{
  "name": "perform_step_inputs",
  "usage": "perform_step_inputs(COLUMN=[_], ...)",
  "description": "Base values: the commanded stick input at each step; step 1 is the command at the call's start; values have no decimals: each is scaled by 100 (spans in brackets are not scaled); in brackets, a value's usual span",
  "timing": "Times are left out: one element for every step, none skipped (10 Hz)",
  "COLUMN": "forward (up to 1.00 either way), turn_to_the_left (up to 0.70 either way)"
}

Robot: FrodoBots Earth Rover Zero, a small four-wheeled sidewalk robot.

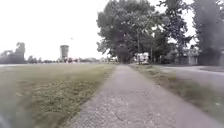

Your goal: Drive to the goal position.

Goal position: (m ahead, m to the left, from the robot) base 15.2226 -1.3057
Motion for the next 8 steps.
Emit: perform_step_inputs(forward=[70, 70, 70, 70, 70, 70, 70, 70], turn_to_the_left=[0, 0, 0, 0, 0, 0, 0, 0])
